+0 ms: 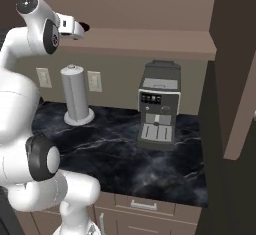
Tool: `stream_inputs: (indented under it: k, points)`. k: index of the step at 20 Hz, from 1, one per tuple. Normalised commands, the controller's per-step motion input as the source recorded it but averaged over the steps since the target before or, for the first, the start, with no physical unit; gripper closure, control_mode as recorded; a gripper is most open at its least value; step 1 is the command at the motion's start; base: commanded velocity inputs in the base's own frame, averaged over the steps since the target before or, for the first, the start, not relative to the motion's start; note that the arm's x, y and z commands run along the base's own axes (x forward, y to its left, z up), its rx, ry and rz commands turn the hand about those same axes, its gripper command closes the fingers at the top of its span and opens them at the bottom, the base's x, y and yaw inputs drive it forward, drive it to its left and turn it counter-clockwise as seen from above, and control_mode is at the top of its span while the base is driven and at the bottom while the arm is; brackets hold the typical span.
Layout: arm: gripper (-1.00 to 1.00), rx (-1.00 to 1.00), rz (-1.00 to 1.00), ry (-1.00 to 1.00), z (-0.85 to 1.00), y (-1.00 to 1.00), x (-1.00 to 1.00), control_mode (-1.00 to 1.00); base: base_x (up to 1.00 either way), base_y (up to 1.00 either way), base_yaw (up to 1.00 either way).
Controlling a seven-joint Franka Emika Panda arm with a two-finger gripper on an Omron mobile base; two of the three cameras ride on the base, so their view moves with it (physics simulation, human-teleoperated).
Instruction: Pick the eggplants from the cabinet and place them in one bowl. Pick the avocado from the sink and place it in the other bowl.
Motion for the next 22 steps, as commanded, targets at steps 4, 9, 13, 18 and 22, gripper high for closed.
stream_inputs:
  k: [4, 9, 13, 18, 22]
  points:
    - [-1.0, 0.0, 0.0, 0.0, 0.01, 0.09, 0.45, -1.0, 0.0, 0.0, 0.0]
    - [-1.0, 0.0, 0.0, 0.0, 0.04, 0.02, 0.41, -1.0, 0.0, 0.0, 0.0]
    - [-1.0, 0.0, 0.0, 0.0, 0.01, 0.0, 0.34, -1.0, 0.0, 0.0, 0.0]
    - [-1.0, 0.0, 0.0, 0.0, 0.0, 0.0, 0.3, -1.0, 0.0, 0.0, 0.0]
    - [-1.0, 0.0, 0.0, 0.0, 0.0, 0.0, 0.33, -1.0, 0.0, 0.0, 0.0]
